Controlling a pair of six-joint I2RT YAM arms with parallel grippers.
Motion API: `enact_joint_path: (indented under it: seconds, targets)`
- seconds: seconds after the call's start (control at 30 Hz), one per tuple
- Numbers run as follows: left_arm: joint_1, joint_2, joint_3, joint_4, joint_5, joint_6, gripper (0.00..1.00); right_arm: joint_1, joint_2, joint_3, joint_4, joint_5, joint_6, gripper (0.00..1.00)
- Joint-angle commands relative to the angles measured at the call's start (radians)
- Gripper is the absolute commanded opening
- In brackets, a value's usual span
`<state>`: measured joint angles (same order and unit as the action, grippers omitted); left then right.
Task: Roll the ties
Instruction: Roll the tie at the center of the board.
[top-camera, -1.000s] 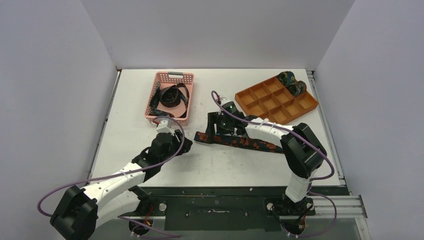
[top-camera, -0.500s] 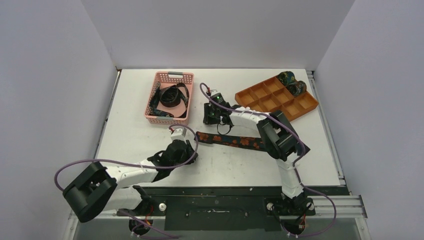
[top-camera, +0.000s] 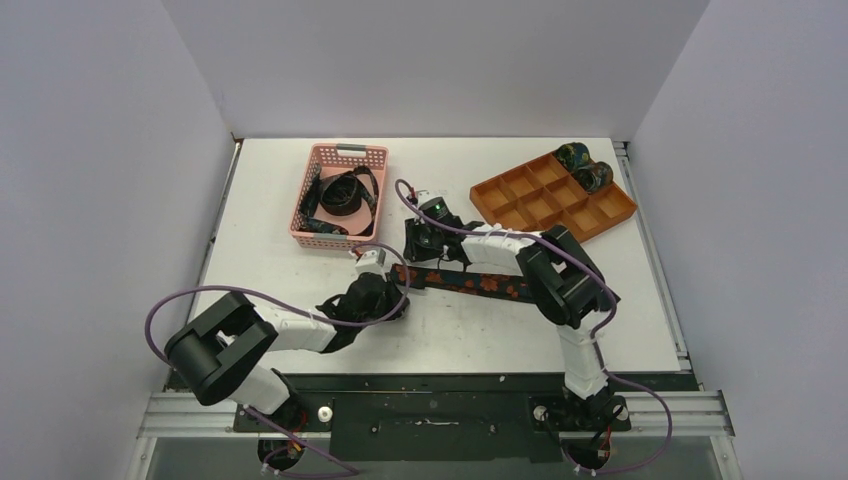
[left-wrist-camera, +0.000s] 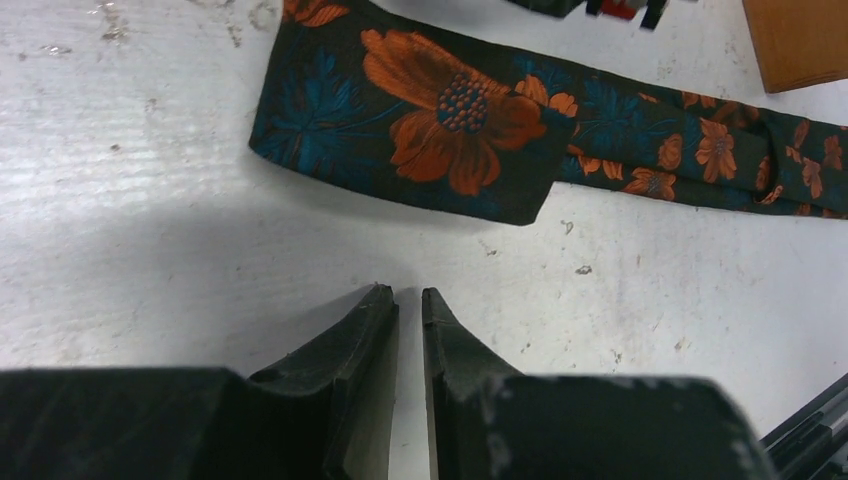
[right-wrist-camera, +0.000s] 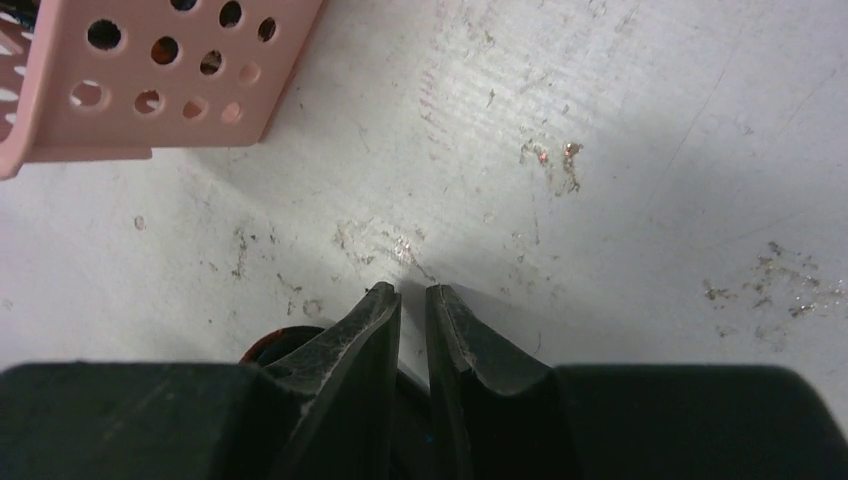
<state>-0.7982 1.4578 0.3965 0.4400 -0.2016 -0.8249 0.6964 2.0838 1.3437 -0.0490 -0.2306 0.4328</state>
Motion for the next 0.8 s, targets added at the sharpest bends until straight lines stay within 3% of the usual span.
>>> enact_joint_path:
  seconds: [0.0,0.3,0.77]
  targets:
    - [-0.007,0.052,0.046,0.132,0.026,-0.006,0.14,0.017,0.004,-0.096,-0.093,-0.039,-0.012,0.19]
    - [-0.009,0.112,0.075,0.204,0.009,-0.028,0.11,0.015,-0.027,-0.189,-0.056,-0.099,0.044,0.17]
    - [-0.08,0.023,-0.016,0.177,-0.025,-0.066,0.11,0.088,-0.087,-0.327,0.013,-0.187,0.12,0.16]
